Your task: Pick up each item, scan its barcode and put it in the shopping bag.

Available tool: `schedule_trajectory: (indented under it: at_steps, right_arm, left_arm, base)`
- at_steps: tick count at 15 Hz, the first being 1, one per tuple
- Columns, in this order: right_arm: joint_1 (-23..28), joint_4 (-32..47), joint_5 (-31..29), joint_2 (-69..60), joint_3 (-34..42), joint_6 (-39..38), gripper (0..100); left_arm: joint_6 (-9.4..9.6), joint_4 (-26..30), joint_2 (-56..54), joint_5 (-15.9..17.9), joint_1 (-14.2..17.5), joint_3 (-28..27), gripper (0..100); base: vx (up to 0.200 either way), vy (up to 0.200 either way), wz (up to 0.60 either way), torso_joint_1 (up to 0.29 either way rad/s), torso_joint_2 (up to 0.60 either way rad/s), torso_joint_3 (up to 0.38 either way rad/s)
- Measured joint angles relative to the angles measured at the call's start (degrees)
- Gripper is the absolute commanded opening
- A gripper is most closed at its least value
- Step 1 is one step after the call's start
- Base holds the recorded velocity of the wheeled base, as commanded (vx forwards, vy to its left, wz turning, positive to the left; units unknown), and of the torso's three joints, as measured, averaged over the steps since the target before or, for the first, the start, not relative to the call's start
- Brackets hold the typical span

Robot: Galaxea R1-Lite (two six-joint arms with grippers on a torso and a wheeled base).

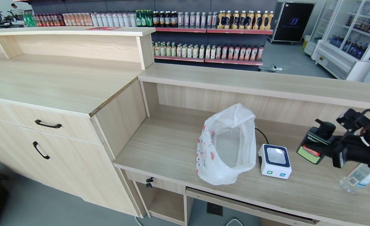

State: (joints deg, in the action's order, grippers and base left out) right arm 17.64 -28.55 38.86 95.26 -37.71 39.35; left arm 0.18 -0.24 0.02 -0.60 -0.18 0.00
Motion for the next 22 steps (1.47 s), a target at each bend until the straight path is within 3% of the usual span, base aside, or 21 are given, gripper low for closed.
schedule_trajectory:
  at_steps: [1,2,4,6,8,12,14,18,22]
  right_arm:
    - [3.80,1.51,-0.49,-3.12,1.51,9.36,0]
    - [6.94,2.67,0.30,-5.90,2.57,13.99,0]
    - [10.23,3.46,7.47,-9.90,3.72,15.36,0]
    - [10.58,3.64,8.55,-11.78,3.86,15.36,0]
    - [7.88,3.21,4.02,-12.71,2.82,9.25,0]
    - [-2.10,-3.85,-14.79,-11.36,-0.11,-10.48,0]
    - [-7.62,-8.27,-20.99,-6.10,-2.17,-15.98,0]
    - [-10.75,-19.57,-24.25,7.23,-4.60,-18.72,0]
    - [-9.63,-21.64,-24.48,15.47,-5.32,-19.32,0]
  left_arm:
    - [0.00,0.00,0.00,0.02,0.00,0.00,100]
    - [0.00,0.00,0.00,0.00,-0.02,0.00,100]
    - [0.00,0.00,0.00,0.02,-0.02,0.00,100]
    - [0.00,0.00,0.00,0.00,0.02,0.00,100]
    - [0.00,0.00,0.00,0.02,0.05,0.00,100]
    - [0.00,0.00,0.00,0.02,0.02,0.00,100]
    - [0.00,0.02,0.00,0.00,-0.02,0.00,100]
    - [0.00,0.02,0.00,0.00,-0.04,0.00,100]
    - [0.00,0.00,0.00,0.00,0.00,0.00,100]
  base:
    - [0.000,0.000,0.00,0.000,0.00,0.000]
    - [0.000,0.000,0.00,0.000,0.00,0.000]
    - [0.000,0.000,0.30,0.001,0.00,0.001]
    - [0.000,0.000,0.60,0.002,0.00,0.007]
    - [0.000,0.000,0.60,0.007,0.00,0.002]
    - [0.000,0.000,0.30,0.005,0.00,0.000]
    - [0.000,0.000,0.00,0.000,0.00,0.000]
    - [0.000,0.000,0.00,0.000,0.00,0.000]
    - [0.000,0.000,0.00,0.000,0.00,0.000]
